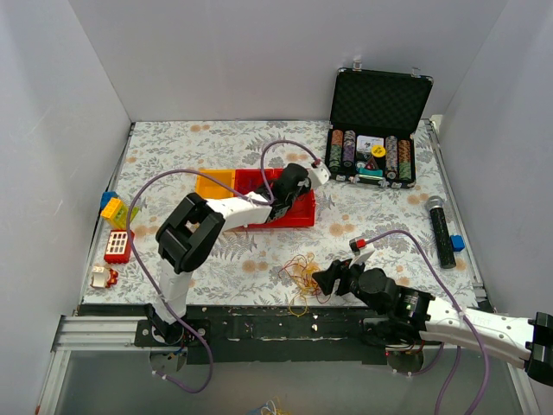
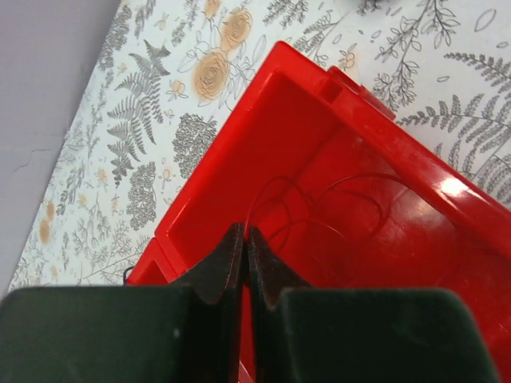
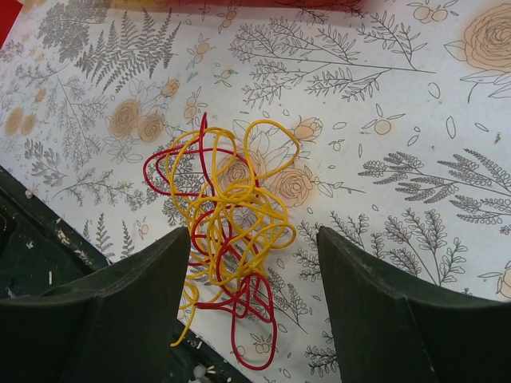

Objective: Untangle the cables

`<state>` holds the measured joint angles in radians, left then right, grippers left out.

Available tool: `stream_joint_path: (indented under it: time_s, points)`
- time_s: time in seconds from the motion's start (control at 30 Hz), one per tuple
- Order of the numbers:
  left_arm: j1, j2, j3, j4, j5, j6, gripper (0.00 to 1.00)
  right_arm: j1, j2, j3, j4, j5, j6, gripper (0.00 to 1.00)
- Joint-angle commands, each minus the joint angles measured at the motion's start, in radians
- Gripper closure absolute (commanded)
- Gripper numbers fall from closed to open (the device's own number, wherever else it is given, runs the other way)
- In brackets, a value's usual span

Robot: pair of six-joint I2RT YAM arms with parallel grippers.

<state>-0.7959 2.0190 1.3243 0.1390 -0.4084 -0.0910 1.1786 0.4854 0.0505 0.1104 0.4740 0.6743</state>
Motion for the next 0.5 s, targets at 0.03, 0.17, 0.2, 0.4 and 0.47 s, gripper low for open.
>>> stream_joint_path:
  time_s: [0.03, 0.17, 0.2, 0.4, 0.47]
  points:
    - [-0.006, -0.054, 0.081, -0.124, 0.065, -0.047, 0.91, 0.004, -0.008, -0.023, -0.003, 0.035, -0.001, 0.27]
    - [-0.006, -0.138, 0.058, -0.171, 0.144, -0.065, 0.62, 0.004, -0.002, -0.018, 0.002, 0.037, 0.001, 0.27]
    - [-0.005, -0.157, 0.052, -0.189, 0.158, -0.075, 0.54, 0.004, -0.002, -0.018, 0.003, 0.035, -0.002, 0.27]
    - [-0.005, -0.278, 0.038, -0.216, 0.166, -0.122, 0.02, 0.004, 0.002, -0.008, 0.006, 0.038, -0.019, 0.27]
    - [-0.006, -0.324, 0.046, -0.22, 0.181, -0.133, 0.02, 0.006, -0.002, 0.0, -0.005, 0.046, -0.025, 0.27]
